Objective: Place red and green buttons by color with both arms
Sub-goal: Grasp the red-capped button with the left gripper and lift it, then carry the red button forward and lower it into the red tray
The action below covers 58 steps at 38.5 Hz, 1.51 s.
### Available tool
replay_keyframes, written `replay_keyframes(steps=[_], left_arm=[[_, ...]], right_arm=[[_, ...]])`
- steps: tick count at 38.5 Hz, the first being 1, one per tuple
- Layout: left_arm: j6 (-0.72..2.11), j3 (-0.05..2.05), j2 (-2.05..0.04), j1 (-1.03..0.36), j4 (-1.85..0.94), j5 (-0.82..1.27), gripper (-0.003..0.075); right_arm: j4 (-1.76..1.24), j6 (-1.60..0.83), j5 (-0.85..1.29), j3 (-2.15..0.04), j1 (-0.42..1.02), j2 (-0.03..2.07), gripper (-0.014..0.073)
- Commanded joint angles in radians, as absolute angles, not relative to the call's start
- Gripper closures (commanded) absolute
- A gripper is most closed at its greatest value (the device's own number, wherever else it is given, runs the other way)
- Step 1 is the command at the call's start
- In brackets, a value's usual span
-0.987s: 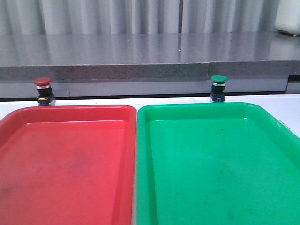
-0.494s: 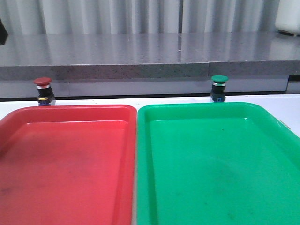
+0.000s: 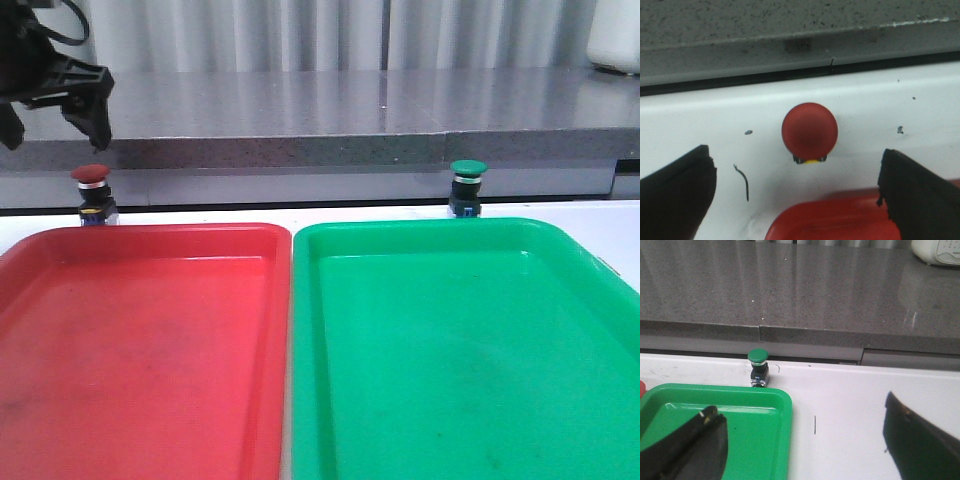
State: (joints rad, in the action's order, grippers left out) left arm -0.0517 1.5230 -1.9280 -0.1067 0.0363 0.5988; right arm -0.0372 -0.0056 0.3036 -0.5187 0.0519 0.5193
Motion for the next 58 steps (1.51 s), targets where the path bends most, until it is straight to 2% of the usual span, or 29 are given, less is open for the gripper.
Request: replay_keyframes(steps=[1, 13, 16, 20, 26, 31, 34, 45, 58], left_arm=[[-0.061, 1.610, -1.947, -0.113, 0.027, 0.543, 0.0101], [-0.061, 1.690, -2.061, -0.126, 0.027, 0.522, 0.0102], [-0.061, 1.690, -2.063, -0.128, 0.027, 0.510, 0.0123], [-0.061, 1.690, -2.063, -0.128, 0.027, 0.498, 0.0215], [-0.061, 1.690, -2.063, -0.128, 0.027, 0.502, 0.0420], [-0.061, 1.690, -2.054, -0.128, 0.027, 0.518, 0.0540], [-0.061, 1.691, -2.033, -0.128, 0.027, 0.533, 0.0577], [-0.061, 1.644, -1.843, -0.152, 0.028, 0.607, 0.0594], [-0.061, 1.162, -1.486, -0.321, -0.012, 0.467, 0.0594]], right_arm=[[-0.042, -0.011, 0.222, -0.555, 0.044, 0.527, -0.0050], [-0.042, -0.011, 0.222, -0.555, 0.044, 0.527, -0.0050], [-0.042, -0.011, 0.222, -0.555, 0.044, 0.527, -0.0050], [-0.042, -0.011, 0.223, -0.555, 0.044, 0.527, -0.0050], [-0.042, -0.011, 0.223, -0.555, 0.044, 0.527, -0.0050], [-0.042, -0.011, 0.223, -0.555, 0.044, 0.527, -0.0050], [-0.042, -0.011, 0.223, -0.555, 0.044, 0.527, -0.0050], [-0.042, -0.011, 0.223, -0.555, 0.044, 0.527, -0.0050], [-0.042, -0.011, 0.223, -0.555, 0.044, 0.527, -0.0050]])
